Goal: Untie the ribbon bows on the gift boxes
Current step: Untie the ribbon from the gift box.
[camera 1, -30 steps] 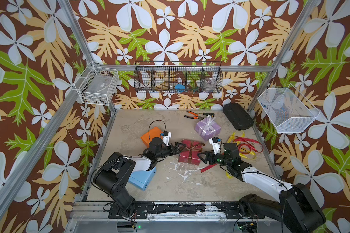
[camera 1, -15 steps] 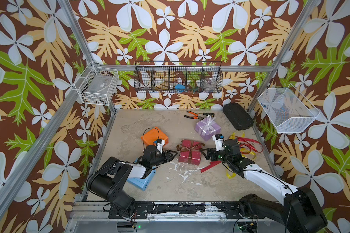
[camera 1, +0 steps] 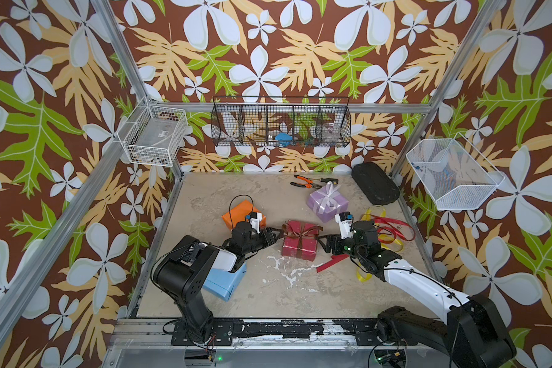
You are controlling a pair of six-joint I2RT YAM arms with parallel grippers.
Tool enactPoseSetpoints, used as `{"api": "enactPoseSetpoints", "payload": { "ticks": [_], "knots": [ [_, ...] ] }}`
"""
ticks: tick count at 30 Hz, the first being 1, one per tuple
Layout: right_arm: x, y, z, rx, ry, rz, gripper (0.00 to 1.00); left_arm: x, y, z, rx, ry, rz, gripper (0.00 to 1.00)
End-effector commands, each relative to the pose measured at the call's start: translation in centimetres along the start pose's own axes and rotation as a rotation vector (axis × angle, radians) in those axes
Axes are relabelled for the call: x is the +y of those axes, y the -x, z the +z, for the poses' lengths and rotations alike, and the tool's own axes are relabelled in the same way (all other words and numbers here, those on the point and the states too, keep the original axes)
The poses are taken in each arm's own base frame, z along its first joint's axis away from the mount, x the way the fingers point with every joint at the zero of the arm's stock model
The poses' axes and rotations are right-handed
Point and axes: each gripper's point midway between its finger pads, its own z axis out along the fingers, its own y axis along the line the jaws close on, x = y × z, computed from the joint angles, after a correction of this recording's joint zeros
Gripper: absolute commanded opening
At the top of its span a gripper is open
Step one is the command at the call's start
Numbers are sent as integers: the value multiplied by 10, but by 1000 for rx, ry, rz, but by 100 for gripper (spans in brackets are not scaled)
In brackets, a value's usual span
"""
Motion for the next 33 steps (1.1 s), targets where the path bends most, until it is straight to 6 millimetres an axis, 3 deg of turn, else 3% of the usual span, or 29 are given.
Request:
{"api": "enactPoseSetpoints", "payload": {
  "ticks": [1, 10, 18, 23, 33],
  "knots": [
    [1, 4, -1, -9, -5, -18, 79, -14, 2, 5, 5, -52, 25, 57],
    [-1, 1, -1, -9, -11, -19, 79, -14, -18, 15, 61, -85, -2, 59],
    [-2, 1, -3, -10, -17, -22, 79, -9, -14, 13, 36, -65, 6, 58],
    [-2, 1, -4, -9, -15, -22, 79, -4, -3, 14, 11, -62, 4, 40],
    [-1, 3, -5, -14, -15, -24, 79, -5, 1, 17, 10, -80, -3, 21]
  ]
}}
